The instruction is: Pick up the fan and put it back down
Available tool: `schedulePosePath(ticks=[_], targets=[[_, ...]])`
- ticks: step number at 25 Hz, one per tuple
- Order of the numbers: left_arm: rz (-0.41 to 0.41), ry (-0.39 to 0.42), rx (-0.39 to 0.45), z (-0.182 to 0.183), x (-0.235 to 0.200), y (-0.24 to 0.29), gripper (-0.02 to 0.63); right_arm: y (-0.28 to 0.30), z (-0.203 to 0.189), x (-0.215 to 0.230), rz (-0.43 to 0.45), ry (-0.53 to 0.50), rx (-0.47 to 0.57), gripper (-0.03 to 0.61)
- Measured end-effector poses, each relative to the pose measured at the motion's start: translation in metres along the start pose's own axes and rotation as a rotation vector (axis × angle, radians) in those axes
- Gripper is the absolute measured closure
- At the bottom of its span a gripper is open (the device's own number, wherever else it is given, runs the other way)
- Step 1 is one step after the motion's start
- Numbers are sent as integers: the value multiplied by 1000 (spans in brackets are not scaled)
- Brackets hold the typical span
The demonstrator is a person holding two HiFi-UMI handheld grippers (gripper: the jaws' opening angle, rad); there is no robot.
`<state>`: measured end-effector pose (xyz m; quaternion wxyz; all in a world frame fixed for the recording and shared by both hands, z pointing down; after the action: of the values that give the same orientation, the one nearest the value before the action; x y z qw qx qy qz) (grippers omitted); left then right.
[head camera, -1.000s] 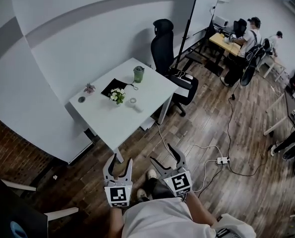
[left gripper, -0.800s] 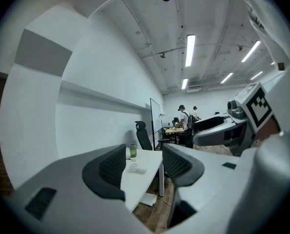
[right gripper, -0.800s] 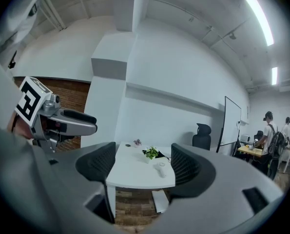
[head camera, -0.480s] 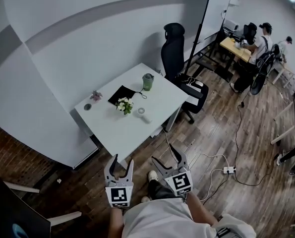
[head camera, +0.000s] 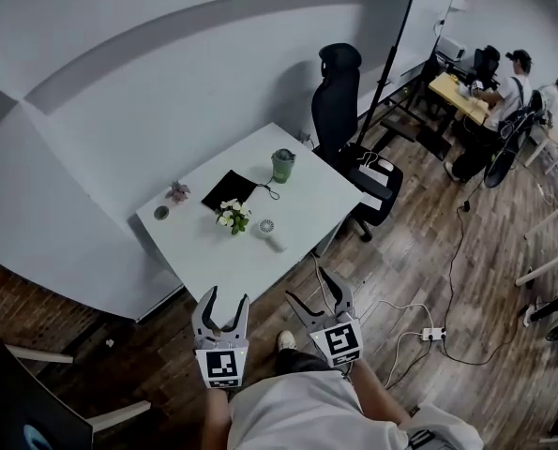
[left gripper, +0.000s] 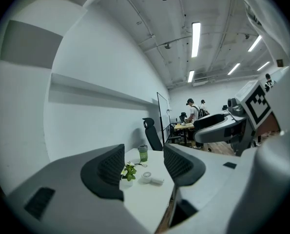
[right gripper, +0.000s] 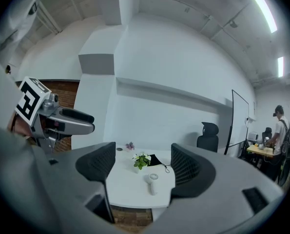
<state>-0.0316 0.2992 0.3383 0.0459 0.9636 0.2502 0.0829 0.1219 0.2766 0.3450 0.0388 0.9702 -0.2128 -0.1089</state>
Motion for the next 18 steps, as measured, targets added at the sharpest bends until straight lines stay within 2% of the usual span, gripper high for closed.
schedulePosePath(ticks=[8, 18], targets=[[29, 7, -40, 3, -10, 55, 353, 46, -9, 38, 40, 22, -7, 221], [90, 1, -49, 8, -23, 95, 350, 94, -14, 65, 93, 42, 1, 222]])
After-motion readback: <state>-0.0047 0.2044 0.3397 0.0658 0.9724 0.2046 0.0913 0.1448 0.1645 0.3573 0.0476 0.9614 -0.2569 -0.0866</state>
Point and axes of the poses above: the fingertips, and each gripper's own axes: y forward along the fingers, x to its right, z out of its top, the point moved 1 cm from there along -y, backward along the fingers, and after that the axes turned 10 degrees about -z, right-handed, at the moved point
